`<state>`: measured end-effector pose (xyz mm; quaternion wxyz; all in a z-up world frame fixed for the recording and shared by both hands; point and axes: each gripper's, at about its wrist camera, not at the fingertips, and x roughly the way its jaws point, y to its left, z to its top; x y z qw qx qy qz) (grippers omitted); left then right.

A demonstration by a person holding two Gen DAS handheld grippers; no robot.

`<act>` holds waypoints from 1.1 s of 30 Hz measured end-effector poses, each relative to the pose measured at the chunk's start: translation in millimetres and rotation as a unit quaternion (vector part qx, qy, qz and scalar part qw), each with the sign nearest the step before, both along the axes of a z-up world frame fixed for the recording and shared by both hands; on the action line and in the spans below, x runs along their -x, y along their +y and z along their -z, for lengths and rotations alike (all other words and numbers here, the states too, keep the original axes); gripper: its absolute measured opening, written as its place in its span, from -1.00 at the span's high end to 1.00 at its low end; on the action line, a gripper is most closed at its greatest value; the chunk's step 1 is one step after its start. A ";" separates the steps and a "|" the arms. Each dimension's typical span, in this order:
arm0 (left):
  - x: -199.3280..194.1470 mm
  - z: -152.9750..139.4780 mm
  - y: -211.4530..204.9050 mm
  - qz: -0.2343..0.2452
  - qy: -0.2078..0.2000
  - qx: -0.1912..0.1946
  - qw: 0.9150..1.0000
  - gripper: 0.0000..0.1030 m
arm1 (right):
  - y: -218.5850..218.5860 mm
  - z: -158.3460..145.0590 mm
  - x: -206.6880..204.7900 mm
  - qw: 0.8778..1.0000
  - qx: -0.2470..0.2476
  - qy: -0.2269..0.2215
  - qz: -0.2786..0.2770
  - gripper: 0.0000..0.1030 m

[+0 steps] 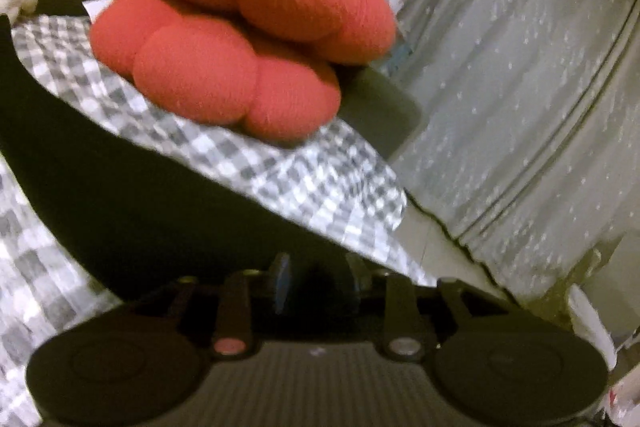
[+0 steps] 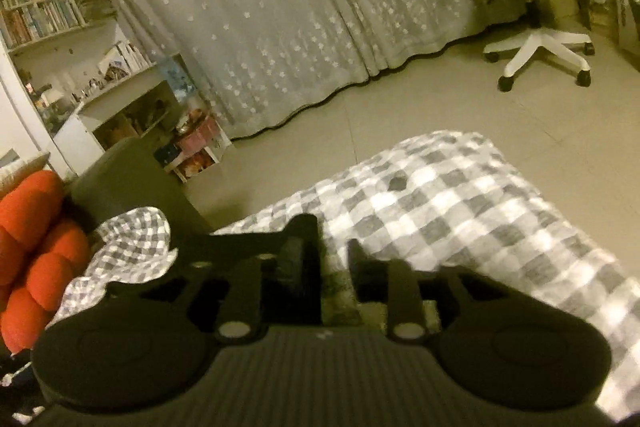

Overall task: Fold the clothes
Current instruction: 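Release the folded shirt and smooth it flat with both tools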

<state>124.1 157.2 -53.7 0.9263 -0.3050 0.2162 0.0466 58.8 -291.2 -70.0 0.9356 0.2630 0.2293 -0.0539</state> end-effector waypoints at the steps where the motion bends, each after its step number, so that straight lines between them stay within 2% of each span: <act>1: 1.7 -3.8 0.2 0.001 -0.005 -0.001 1.000 0.43 | 1.8 -2.8 2.5 1.000 0.002 -0.002 -0.004 0.30; 5: 6.3 -15.7 -13.2 0.038 -0.018 -0.026 0.999 0.43 | 22.2 -13.4 10.9 0.998 0.043 -0.005 -0.045 0.30; 7: 7.3 -19.1 -25.1 0.078 -0.024 -0.047 0.996 0.43 | 39.6 -16.0 14.0 0.994 0.077 -0.004 -0.076 0.30; 9: 8.0 -18.0 -40.5 0.127 -0.021 -0.075 0.989 0.43 | 56.5 -14.1 15.6 0.988 0.110 0.003 -0.112 0.30; 13: 9.0 -8.7 -72.8 0.227 0.001 -0.144 0.963 0.43 | 81.3 -0.4 20.2 0.970 0.173 0.031 -0.170 0.30; 15: 11.1 -1.8 -84.8 0.262 0.018 -0.179 0.948 0.43 | 88.8 6.6 25.4 0.959 0.205 0.041 -0.189 0.29; 18: 20.1 3.3 -95.8 0.302 0.015 -0.224 0.926 0.36 | 92.7 4.8 34.4 0.951 0.225 0.040 -0.209 0.23; 21: 31.8 2.6 -103.5 0.333 -0.015 -0.244 0.911 0.07 | 97.8 2.6 42.0 0.942 0.230 0.022 -0.242 0.14; 25: 39.1 3.4 -120.2 0.363 -0.038 -0.262 0.894 -0.21 | 116.6 8.7 45.7 0.922 0.271 0.016 -0.277 0.04; 29: 33.2 8.4 -143.0 0.389 -0.027 -0.292 0.873 -0.25 | 132.0 14.9 42.9 0.906 0.316 0.007 -0.283 0.04; 31: 31.6 11.3 -150.9 0.390 -0.017 -0.313 0.866 -0.24 | 134.3 15.9 39.0 0.904 0.320 0.003 -0.282 0.22; 32: 31.5 11.8 -153.0 0.386 -0.015 -0.321 0.864 -0.17 | 134.7 16.1 37.6 0.904 0.319 0.001 -0.283 0.60; 33: 32.0 11.4 -153.5 0.382 -0.017 -0.326 0.865 -0.08 | 134.9 16.1 36.6 0.904 0.320 0.000 -0.283 0.79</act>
